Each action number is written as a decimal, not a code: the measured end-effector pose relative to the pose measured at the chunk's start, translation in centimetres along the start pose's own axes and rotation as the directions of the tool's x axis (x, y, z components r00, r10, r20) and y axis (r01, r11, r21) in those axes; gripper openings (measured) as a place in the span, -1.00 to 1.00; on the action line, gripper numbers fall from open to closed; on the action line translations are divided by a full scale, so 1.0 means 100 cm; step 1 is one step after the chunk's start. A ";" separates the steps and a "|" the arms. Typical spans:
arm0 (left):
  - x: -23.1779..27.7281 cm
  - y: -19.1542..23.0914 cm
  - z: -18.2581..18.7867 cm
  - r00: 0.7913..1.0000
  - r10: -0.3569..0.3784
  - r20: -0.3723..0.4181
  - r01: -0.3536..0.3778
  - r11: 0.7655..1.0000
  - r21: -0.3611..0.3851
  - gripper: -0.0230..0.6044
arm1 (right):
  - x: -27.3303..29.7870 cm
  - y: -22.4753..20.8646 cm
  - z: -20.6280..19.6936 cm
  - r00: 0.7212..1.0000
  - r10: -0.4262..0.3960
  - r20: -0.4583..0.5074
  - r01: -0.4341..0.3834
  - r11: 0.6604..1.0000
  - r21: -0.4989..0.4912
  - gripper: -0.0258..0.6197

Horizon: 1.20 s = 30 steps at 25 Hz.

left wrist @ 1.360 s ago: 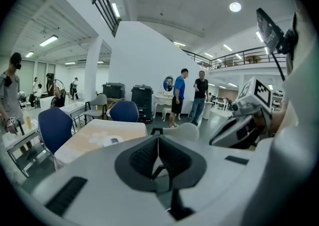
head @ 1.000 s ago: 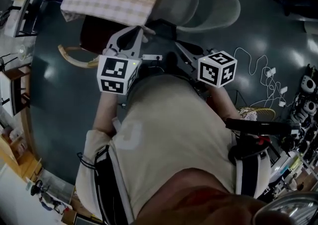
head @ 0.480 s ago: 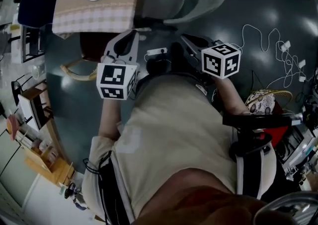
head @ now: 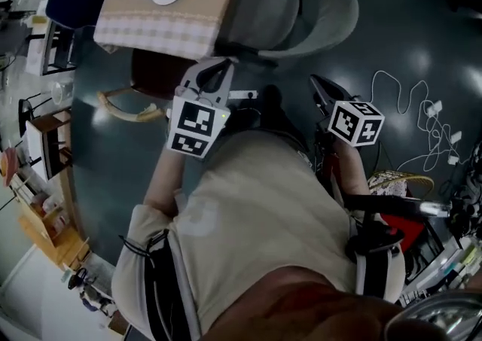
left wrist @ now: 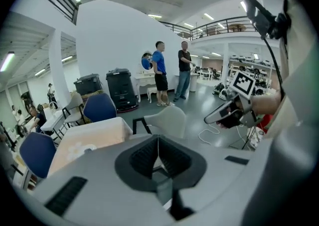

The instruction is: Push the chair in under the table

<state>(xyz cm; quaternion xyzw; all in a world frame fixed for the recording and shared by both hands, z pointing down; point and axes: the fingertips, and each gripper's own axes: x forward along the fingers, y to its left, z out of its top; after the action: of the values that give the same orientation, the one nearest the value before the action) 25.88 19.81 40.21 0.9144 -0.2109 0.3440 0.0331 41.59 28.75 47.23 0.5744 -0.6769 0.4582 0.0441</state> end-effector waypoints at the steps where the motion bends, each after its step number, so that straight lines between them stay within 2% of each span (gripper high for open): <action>1: -0.002 0.002 0.001 1.000 0.012 0.002 -0.012 1.000 0.007 -0.90 | -0.001 0.000 0.004 1.000 -0.004 0.006 0.004 1.000 -0.005 -0.88; 6: -0.016 0.017 -0.003 0.998 0.052 0.022 -0.052 0.998 -0.025 -0.90 | 0.004 0.000 0.020 0.999 -0.040 -0.023 0.039 0.996 -0.075 -0.88; 15: -0.023 0.047 -0.017 0.995 0.087 0.052 -0.081 0.990 -0.118 -0.90 | 0.028 -0.009 0.043 0.988 -0.141 -0.061 0.128 0.976 -0.178 -0.88; 17: -0.018 0.046 -0.020 0.996 0.076 0.046 -0.070 0.990 -0.126 -0.90 | 0.027 -0.019 0.043 0.986 -0.159 -0.054 0.151 0.980 -0.129 -0.88; 21: -0.006 0.042 -0.027 0.999 0.040 0.021 -0.037 0.991 -0.127 -0.90 | 0.025 -0.046 0.033 0.985 -0.169 -0.040 0.172 0.981 0.088 -0.88; 24: 0.002 0.040 -0.033 1.000 0.019 -0.011 -0.020 0.992 -0.123 -0.90 | 0.026 -0.075 0.024 0.969 -0.240 -0.053 0.245 0.962 0.123 -0.88; 25: 0.005 0.038 -0.034 1.000 0.012 -0.020 -0.015 0.992 -0.123 -0.90 | 0.025 -0.083 0.023 0.966 -0.253 -0.055 0.258 0.958 0.127 -0.77; 26: 0.008 0.037 -0.034 1.000 0.005 -0.027 -0.008 0.993 -0.122 -0.90 | 0.026 -0.090 0.023 0.965 -0.255 -0.055 0.260 0.955 0.139 -0.39; 27: 0.011 0.035 -0.034 0.999 -0.002 -0.033 -0.002 0.993 -0.119 -0.90 | 0.027 -0.097 0.024 0.966 -0.253 -0.052 0.258 0.953 0.159 -0.18; 30: 0.022 0.029 -0.030 0.999 -0.024 -0.049 0.019 0.994 -0.103 -0.90 | 0.034 -0.123 0.033 0.961 -0.275 -0.027 0.274 0.935 0.226 -0.13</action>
<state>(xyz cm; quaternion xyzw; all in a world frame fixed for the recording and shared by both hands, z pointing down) 24.32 17.03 43.70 0.9048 -0.2178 0.3550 0.0890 52.06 25.00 54.34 0.6658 -0.5332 0.5204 0.0397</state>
